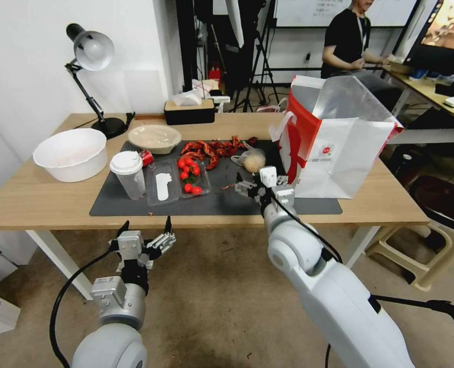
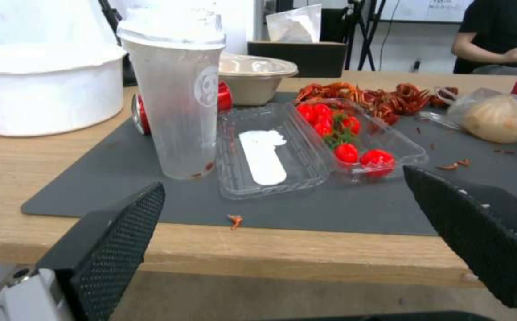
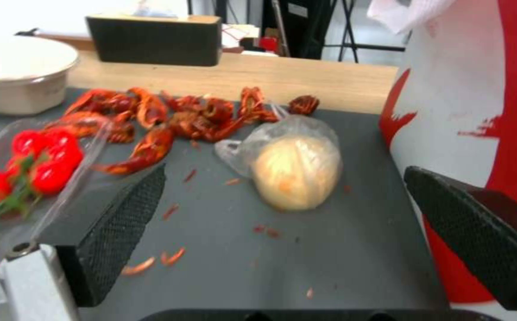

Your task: Pick up the trash from the table and place it into the takeout bag.

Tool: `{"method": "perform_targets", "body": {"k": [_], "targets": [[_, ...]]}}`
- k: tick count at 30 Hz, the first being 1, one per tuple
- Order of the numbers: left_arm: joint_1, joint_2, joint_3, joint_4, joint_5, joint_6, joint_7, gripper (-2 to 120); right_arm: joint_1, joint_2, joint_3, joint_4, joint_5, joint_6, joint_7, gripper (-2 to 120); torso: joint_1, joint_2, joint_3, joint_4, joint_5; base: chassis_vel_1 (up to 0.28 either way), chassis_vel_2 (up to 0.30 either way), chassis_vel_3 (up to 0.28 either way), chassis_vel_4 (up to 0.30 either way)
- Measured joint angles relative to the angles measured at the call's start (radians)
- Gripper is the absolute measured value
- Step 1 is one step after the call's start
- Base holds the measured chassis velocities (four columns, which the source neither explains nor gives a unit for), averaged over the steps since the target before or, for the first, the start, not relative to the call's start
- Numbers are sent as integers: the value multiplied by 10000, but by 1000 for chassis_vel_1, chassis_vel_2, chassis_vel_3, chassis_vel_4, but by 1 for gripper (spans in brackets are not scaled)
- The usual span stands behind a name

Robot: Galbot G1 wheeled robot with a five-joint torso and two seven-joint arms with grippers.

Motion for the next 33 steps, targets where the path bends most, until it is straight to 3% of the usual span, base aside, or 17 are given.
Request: {"method": "perform_targets", "body": {"k": [12, 19, 33], "targets": [[-18, 58, 3, 21, -20, 5, 0, 100, 1280, 283, 58, -1413, 585, -182, 33, 100, 0, 0, 0, 0, 1, 0, 0, 0, 0], [-48, 58, 33, 32, -48, 19, -40, 100, 2138, 902, 220, -2737, 724, -402, -108, 100, 0, 0, 0, 2, 0, 0, 0, 0, 0], [-28, 94, 11, 28, -63, 20, -41, 100, 2714, 1215, 302, -3915, 1129, -767, -144, 100, -1, 1, 0, 0, 0, 0, 0, 0, 0]]}}
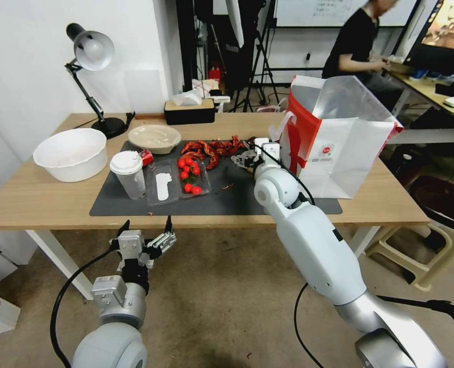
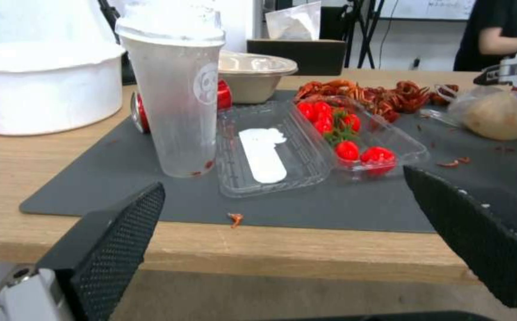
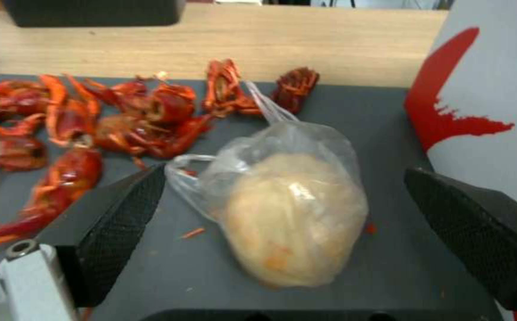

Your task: Pick up the trash from the table and place it into the takeout bag.

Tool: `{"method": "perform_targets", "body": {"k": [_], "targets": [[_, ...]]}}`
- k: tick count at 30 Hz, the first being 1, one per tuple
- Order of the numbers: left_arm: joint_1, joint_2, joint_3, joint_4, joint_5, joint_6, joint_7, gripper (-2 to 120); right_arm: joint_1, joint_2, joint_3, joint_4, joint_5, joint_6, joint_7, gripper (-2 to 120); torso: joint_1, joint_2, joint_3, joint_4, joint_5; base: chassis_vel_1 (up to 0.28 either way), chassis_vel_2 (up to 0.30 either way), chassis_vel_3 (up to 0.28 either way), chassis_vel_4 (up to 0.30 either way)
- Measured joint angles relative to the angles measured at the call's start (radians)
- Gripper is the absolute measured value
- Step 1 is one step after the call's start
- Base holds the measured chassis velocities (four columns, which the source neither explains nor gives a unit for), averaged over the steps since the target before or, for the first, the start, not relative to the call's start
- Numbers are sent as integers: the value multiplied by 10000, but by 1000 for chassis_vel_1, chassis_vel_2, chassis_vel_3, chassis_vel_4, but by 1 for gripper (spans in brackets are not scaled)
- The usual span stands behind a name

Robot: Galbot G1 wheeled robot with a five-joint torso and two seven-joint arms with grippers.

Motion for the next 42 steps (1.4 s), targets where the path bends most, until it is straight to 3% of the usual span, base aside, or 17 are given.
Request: {"method": "perform_targets", "body": {"k": [32, 42], "targets": [[19, 47, -51, -5, -18, 5, -130, 100, 420, 525, 690, -1864, -1, -171, -680, 100, 0, 0, -1, 0, 1, 0, 0, 0, 0], [31, 33, -42, -12, -16, 0, -172, 100, 434, 547, 776, -2016, -35, -88, -746, 73, 0, 0, -1, 1, 0, 0, 0, 0, 0]]}}
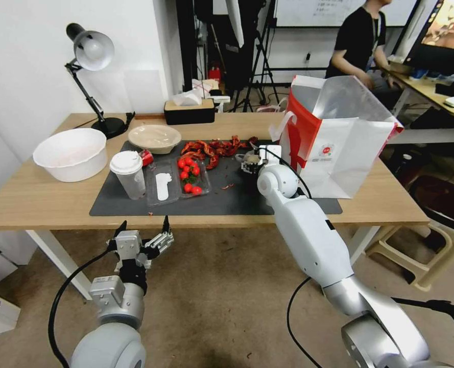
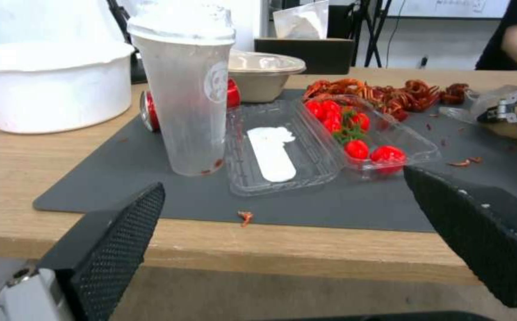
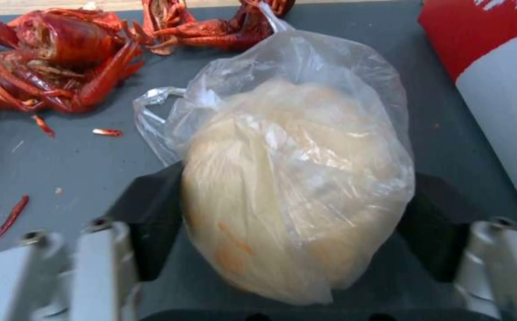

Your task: Pick up the trash from the table and place it into the takeout bag.

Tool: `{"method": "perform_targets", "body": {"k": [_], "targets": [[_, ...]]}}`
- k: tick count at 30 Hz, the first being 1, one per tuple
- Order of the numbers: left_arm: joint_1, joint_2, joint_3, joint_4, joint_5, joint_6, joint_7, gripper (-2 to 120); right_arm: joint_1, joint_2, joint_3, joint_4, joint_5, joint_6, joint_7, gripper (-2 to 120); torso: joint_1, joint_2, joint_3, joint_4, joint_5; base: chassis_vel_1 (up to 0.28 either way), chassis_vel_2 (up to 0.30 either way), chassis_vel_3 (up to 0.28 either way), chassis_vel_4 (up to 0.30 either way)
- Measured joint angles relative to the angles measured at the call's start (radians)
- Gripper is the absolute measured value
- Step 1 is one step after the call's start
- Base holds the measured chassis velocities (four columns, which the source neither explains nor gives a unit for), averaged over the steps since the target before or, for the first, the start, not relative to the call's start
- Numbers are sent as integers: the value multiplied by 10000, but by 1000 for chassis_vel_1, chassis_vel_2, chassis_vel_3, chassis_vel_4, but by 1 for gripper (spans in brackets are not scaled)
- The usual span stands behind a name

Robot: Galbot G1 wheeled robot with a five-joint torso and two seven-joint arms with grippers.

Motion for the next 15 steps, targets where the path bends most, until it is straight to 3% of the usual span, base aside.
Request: {"method": "perform_targets", "body": {"k": [6, 7, 15], "targets": [[0, 0, 1, 0, 0, 0, 0, 100, -3, -2, 1, 0, 0, 3, 0, 68, 0, 0, 0, 0, 0, 0, 0, 0, 0], [0, 0, 4, 0, 1, 0, -1, 100, -8, -7, 2, 0, 4, 7, -1, 43, 0, 0, 0, 0, 0, 0, 0, 0, 0], [-7, 8, 27, 0, 3, -1, -6, 100, -39, -49, 4, 41, 37, 30, -2, 25, 0, 0, 0, 0, 0, 0, 0, 0, 0]]}}
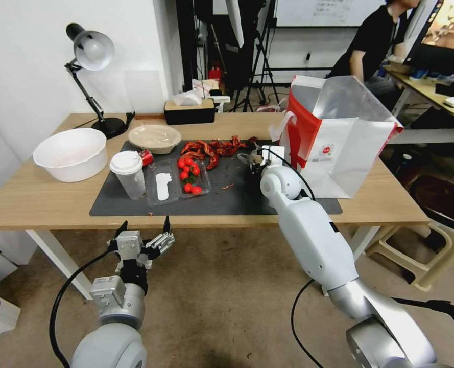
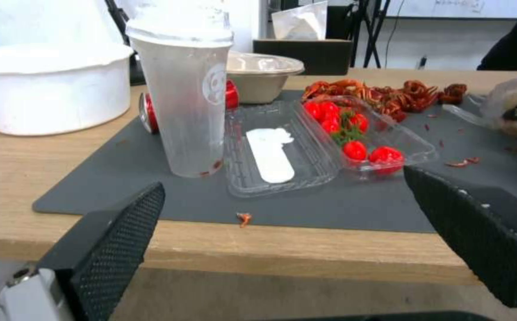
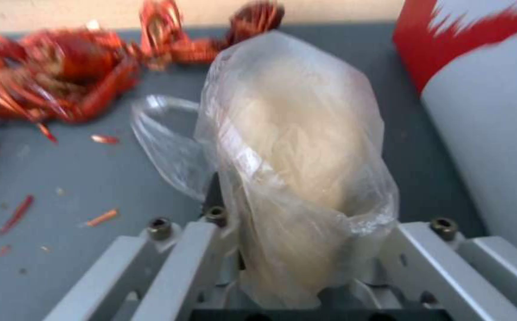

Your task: Pick up the trash from the table and place it into the takeout bag.

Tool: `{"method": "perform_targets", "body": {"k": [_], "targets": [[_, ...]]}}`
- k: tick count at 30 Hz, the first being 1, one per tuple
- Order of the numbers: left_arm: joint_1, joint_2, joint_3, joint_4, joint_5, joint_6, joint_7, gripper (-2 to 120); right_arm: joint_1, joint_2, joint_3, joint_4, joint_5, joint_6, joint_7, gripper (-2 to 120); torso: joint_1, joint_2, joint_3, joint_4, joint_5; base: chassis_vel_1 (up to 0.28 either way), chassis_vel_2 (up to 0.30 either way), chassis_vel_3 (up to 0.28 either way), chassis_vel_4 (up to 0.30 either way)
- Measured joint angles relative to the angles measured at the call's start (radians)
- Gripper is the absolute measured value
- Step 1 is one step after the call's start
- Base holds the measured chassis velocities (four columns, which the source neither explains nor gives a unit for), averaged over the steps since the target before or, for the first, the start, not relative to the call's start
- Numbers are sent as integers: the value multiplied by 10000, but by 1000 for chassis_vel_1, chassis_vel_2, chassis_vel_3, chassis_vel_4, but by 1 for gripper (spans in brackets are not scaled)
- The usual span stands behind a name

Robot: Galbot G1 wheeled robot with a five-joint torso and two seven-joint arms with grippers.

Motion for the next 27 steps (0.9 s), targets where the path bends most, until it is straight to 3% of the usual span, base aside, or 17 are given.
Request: {"method": "perform_targets", "body": {"k": [4, 9, 13, 17, 18, 20, 21, 22, 25, 27], "targets": [[0, 29, 26, -4, 5, 0, -26, 100, -83, -134, -20, 185, 84, 55, 27, 10, 0, 0, 0, 0, 0, 0, 0, 0, 0], [11, 50, 21, -29, 6, -5, -39, 100, -257, -358, -103, 561, 96, 213, 45, 10, 0, 0, 0, 0, 0, 0, 0, 0, 0], [20, 29, 25, -88, 12, -7, -60, 100, -512, -915, -478, 1410, -169, 589, -51, 10, 0, 0, 0, -1, 0, 0, 0, 0, 0], [116, 16, -4, -222, 1, -27, -9, 100, -1119, -1794, -875, 3416, -285, 607, -232, 9, 0, 0, 0, 0, 0, 0, 0, 0, 0], [116, 16, -4, -222, 1, -27, -9, 100, -1119, -1794, -875, 3416, -285, 607, -232, 9, 0, 0, 0, 0, 0, 0, 0, 0, 0], [162, -12, -46, -298, -4, -38, 5, 100, -1707, -2281, -908, 4632, -544, 718, -698, 8, 0, 0, 0, -3, 3, 0, 0, 0, 0], [254, 0, -40, -299, 17, -88, 11, 100, -2279, -2654, -698, 5606, -878, 884, -1444, 8, 0, 0, -1, 1, 0, 0, 0, 0, 0], [254, 0, -40, -299, 17, -88, 11, 100, -2279, -2654, -698, 5606, -878, 884, -1444, 8, 0, 0, -1, 1, 0, 0, 0, 0, 0], [338, 44, -16, -296, 46, -115, 18, 100, -3352, -3499, 15, 6896, -1362, 1751, -3458, 8, -2, 0, -1, -1, 1, 0, 0, 0, 0], [330, 36, -16, -289, 46, -115, 19, 100, -3437, -3594, 104, 7001, -1366, 1898, -3614, 8, -2, 1, -1, -2, 2, 0, 0, 0, 0]]}}
